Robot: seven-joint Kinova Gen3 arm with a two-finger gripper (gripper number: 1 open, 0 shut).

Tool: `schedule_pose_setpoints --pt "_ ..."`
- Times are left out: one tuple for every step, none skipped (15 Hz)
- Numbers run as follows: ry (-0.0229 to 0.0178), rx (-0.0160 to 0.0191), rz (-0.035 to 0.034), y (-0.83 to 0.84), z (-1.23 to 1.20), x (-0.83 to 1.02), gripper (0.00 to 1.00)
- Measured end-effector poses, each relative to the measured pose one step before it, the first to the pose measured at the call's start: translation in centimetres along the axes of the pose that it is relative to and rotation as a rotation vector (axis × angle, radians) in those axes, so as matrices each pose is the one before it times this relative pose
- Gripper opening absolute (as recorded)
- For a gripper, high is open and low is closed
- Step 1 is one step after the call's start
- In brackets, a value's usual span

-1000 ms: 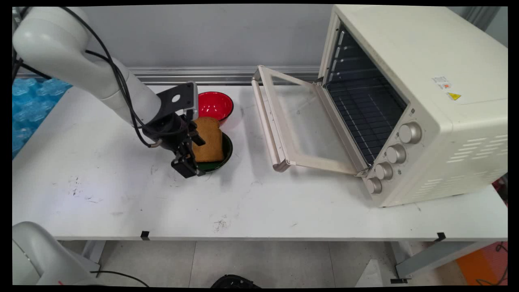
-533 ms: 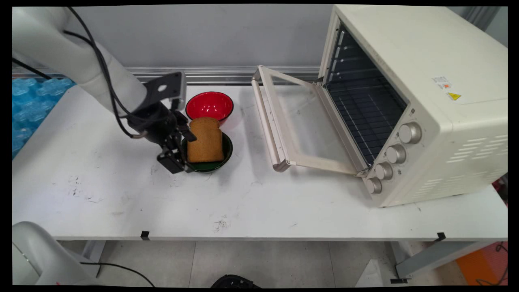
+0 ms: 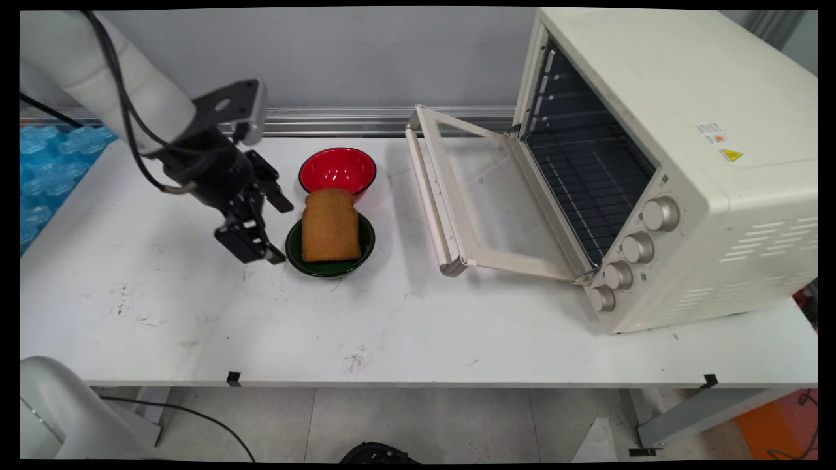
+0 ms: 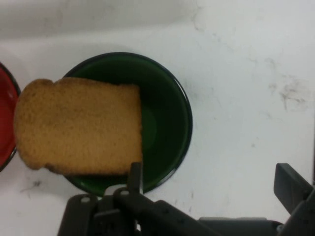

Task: Close the oven

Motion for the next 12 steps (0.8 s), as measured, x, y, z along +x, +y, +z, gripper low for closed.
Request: schedule_pose_setpoints --pt "-0.00157 -0.00254 0.00001 -0.076 -0.775 -0.017 1.00" --pt "-0.00145 -0.00145 -0.00006 -0.065 -0.538 -0.009 1.00" --pt "-0.00259 -0.00223 -0.00014 -0.108 -0.773 -0.001 1.00" --pt "-0.00192 -0.00268 0.00102 -0.067 -0.522 -0.007 1.00" --pt "-0.00288 -0.00392 0.00145 -0.101 -0.755 -0.020 1.00" --pt "-0.00165 -0.00260 0.00100 -0.075 -0.482 -0.014 1.00" --pt "-0.00342 -0.00563 0.00164 -0.136 -0.799 -0.020 1.00" --pt "-0.00215 -0.00532 0.00137 -0.121 -0.642 -0.010 1.00" --pt "-0.00213 -0.00421 0.00096 -0.188 -0.679 -0.004 1.00" --pt "-0.00142 -0.00260 0.00072 -0.185 -0.564 -0.012 1.00" --pt "-0.00072 -0.00106 0.00025 -0.161 -0.361 -0.006 1.00" --pt "-0.00132 -0.00192 0.00099 -0.238 -0.491 0.005 1.00"
